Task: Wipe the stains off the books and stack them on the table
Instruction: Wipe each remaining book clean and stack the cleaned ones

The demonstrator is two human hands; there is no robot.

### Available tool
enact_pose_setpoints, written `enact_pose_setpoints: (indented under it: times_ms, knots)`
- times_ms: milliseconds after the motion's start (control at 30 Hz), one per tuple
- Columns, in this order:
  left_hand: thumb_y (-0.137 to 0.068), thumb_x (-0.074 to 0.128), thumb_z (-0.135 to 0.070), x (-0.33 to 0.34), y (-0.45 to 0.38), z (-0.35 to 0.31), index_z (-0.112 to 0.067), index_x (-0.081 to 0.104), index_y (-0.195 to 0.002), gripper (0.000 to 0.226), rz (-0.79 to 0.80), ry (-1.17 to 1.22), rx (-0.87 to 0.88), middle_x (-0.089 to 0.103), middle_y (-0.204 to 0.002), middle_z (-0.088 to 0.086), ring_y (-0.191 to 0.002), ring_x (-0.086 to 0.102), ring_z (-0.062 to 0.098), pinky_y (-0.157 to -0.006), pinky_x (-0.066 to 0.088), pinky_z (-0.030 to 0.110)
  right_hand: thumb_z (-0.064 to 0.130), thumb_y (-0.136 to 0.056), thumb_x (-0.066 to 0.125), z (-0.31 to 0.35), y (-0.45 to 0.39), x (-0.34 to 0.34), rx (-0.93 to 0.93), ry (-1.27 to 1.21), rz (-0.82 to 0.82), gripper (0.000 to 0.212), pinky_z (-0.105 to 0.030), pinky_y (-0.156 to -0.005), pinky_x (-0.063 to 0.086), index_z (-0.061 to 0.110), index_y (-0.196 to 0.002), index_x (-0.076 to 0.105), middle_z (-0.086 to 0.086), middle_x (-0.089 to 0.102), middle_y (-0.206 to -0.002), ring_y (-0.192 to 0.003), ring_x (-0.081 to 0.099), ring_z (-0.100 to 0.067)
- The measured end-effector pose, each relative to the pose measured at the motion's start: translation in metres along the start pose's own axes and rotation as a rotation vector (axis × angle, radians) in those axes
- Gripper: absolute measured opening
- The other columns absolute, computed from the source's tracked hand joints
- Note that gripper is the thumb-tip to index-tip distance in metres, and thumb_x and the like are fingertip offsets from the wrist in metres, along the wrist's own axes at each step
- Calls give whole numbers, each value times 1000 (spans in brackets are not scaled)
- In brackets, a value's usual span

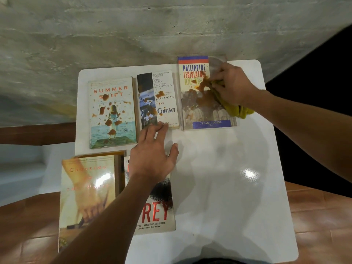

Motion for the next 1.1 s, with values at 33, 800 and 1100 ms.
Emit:
enact_pose_setpoints:
  times_ms: [33, 800, 1100]
  knots:
    - [-97, 35, -61, 0, 0, 0, -30, 28, -156, 67, 6, 3, -1, 31, -158, -8, -148, 22, 17, -98, 50, 43, 21, -97, 62, -1, 4, 0, 10, 8, 20, 35, -37, -98, 40, 13, -131, 65, -11, 53, -131, -117, 49, -32]
    - [-98, 36, -59, -1, 1, 1, -30, 27, -156, 66, 7, 23, -11, 29, -158, -11, -148, 19, 15, -98, 50, 41, 31, -96, 66, -6, -5, 1, 261, -88, -136, 30, -24, -83, 40, 9, -116, 66, -9, 65, -117, -97, 60, -23]
    - [-98, 37, -60, 1, 2, -2, -31, 28, -156, 65, -3, 29, -13, 30, -158, -9, -148, 21, 15, -100, 49, 42, 27, -95, 67, -4, -6, 1, 279, -55, -132, 35, -28, -84, 46, 8, -123, 61, -12, 65, -119, -103, 63, -28]
Point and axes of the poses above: each hand's wrist, its own y-axis away from the middle knuckle, its own x-axis out of the palm, z = x × y, the point moved 2 cm from there along -y, towards the middle knuckle
